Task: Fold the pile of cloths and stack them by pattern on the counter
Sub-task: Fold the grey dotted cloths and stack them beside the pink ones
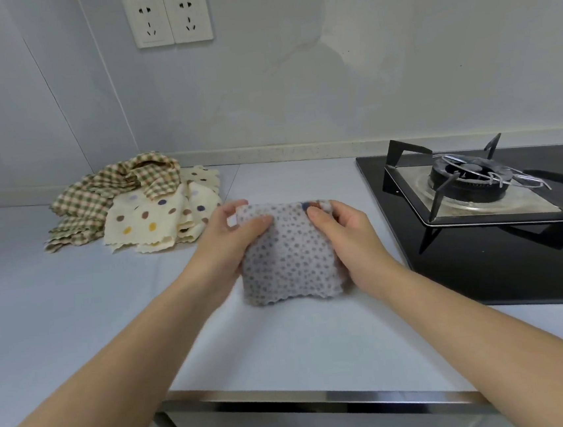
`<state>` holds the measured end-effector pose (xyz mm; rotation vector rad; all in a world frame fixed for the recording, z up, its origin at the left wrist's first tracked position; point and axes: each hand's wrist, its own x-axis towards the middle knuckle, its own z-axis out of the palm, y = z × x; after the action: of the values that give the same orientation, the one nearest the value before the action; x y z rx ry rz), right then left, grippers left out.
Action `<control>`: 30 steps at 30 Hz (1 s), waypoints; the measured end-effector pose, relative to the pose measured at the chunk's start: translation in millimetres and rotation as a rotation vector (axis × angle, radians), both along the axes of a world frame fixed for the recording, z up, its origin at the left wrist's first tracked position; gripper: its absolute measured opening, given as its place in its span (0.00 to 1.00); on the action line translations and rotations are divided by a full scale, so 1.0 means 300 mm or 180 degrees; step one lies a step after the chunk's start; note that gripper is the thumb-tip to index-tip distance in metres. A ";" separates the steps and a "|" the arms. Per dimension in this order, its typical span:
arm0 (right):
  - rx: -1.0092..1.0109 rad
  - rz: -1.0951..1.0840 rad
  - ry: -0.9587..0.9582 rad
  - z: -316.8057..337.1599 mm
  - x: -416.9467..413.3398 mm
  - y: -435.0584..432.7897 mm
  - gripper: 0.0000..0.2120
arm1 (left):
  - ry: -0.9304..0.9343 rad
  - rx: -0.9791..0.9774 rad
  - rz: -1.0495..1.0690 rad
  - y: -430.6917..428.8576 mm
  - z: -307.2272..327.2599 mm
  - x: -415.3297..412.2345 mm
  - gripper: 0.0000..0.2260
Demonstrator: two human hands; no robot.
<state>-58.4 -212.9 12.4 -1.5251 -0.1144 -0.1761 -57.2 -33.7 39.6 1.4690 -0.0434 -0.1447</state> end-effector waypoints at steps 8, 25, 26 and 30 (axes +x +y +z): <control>-0.1053 -0.0929 -0.0510 -0.032 0.023 0.022 0.16 | -0.0678 0.1725 0.1071 -0.078 -0.067 -0.018 0.20; 0.0324 -0.0020 0.0289 -0.016 0.008 0.016 0.08 | -0.0301 -0.0626 0.0342 0.001 -0.062 0.029 0.09; 0.0427 0.0050 0.0308 -0.015 0.003 0.017 0.08 | -0.0309 -0.0690 0.0264 0.009 -0.058 0.031 0.10; 0.0668 0.0347 0.0573 0.000 0.000 0.004 0.08 | -0.0172 -0.0704 0.0183 0.003 -0.016 0.036 0.12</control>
<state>-58.3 -211.8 12.3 -1.3151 -0.0343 0.0358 -46.3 -32.9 34.9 1.2520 -0.0592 -0.0514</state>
